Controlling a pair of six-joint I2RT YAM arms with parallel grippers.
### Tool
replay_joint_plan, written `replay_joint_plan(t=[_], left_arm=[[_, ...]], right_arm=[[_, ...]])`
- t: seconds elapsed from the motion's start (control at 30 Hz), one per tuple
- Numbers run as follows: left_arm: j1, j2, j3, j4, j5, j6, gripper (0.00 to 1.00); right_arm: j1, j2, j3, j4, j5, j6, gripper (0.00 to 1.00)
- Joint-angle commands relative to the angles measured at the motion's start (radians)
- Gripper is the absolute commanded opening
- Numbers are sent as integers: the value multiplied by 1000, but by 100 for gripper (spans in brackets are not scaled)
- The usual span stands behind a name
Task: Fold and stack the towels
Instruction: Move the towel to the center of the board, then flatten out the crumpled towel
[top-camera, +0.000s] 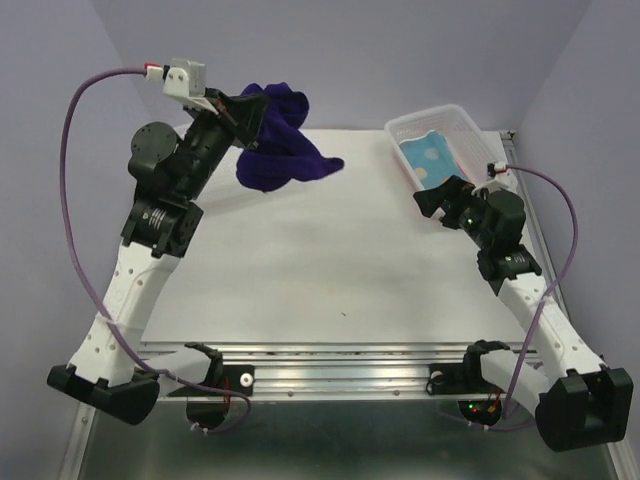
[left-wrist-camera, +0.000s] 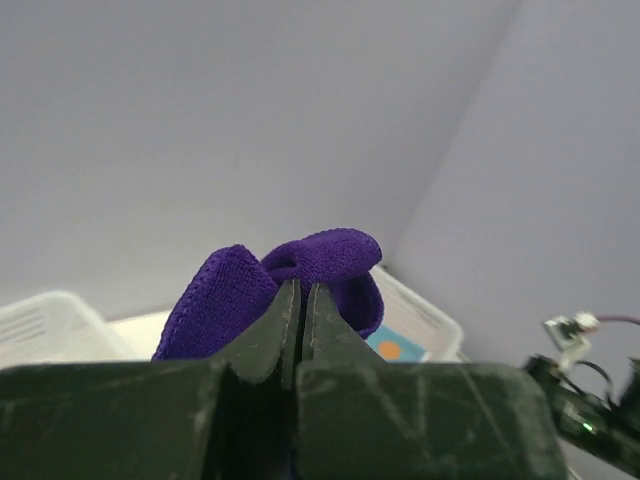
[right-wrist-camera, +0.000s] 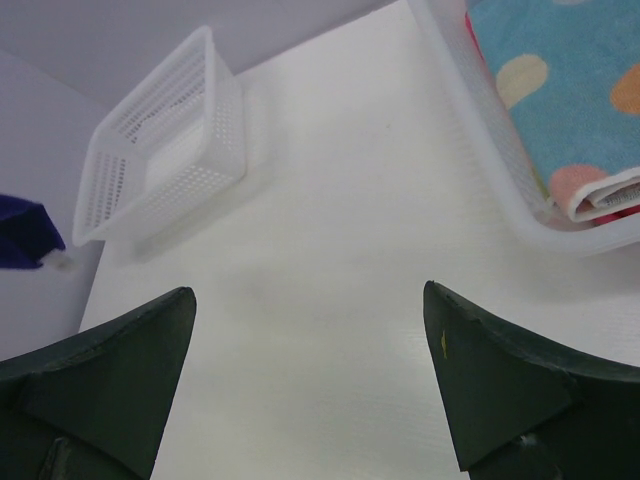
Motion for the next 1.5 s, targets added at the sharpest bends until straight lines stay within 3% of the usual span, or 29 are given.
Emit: replay_joint_plan(t=[0.0, 0.13, 0.17, 0.2, 0.27, 0.3, 0.33, 0.37, 0.43, 0.53, 0.67, 0.77, 0.9, 1.1, 1.13, 1.23, 1.3, 1.33, 1.4, 1.47], left_arm=[[-65, -93, -92, 93, 190, -40, 0], [-95, -116, -193, 84, 223, -101, 1], [-95, -128, -265, 68, 185, -106, 10], [-95, -137, -305, 55, 60, -132, 24], [-91, -157, -422, -21, -88, -164, 34], [-83, -160, -484, -61, -214, -208, 55], [-74, -162, -485, -107, -264, -232, 89], [-66, -165, -546, -144, -309, -253, 99], [-26, -162, -598, -234, -452, -328, 99], [63, -137, -652, -339, -504, -391, 99], [72, -156, -713, -318, -438, -402, 99], [57, -185, -804, -241, -294, -405, 99], [-72, -242, -922, -167, -217, -459, 99], [-262, -206, -1054, -103, -174, -523, 99], [-276, -194, -1069, -83, -177, -542, 99], [-290, -124, -1095, -12, -185, -548, 99], [-289, -47, -1080, 17, -208, -542, 99], [-290, -18, -1066, 18, -232, -537, 96], [-290, 76, -1014, 12, -281, -525, 92], [-289, 161, -959, -9, -311, -514, 91]], right_arm=[[0, -92, -41, -15, -19, 21, 100], [0, -147, -55, -85, -7, 18, 100], [0, -155, -55, -99, 5, 18, 100], [0, -169, -55, -125, 9, 12, 100], [-1, -180, -53, -148, 27, 4, 100], [0, -184, -53, -162, 26, -12, 100], [0, -183, -53, -170, 21, -26, 100], [0, -174, -43, -183, 21, -40, 100], [0, -134, -30, -208, -11, -75, 100], [68, -65, -15, -217, -15, -118, 100], [287, 33, 38, -318, 298, -112, 100], [408, 95, 55, -398, 358, -68, 100], [678, 193, 80, -577, 508, -4, 100], [823, 263, -3, -572, 478, 90, 98], [824, 280, -10, -558, 472, 90, 95], [824, 332, -6, -507, 443, 75, 66], [824, 348, 3, -492, 453, 72, 57], [824, 354, 9, -496, 458, 79, 48], [824, 372, 16, -500, 472, 84, 40], [824, 392, 17, -503, 469, 73, 39]])
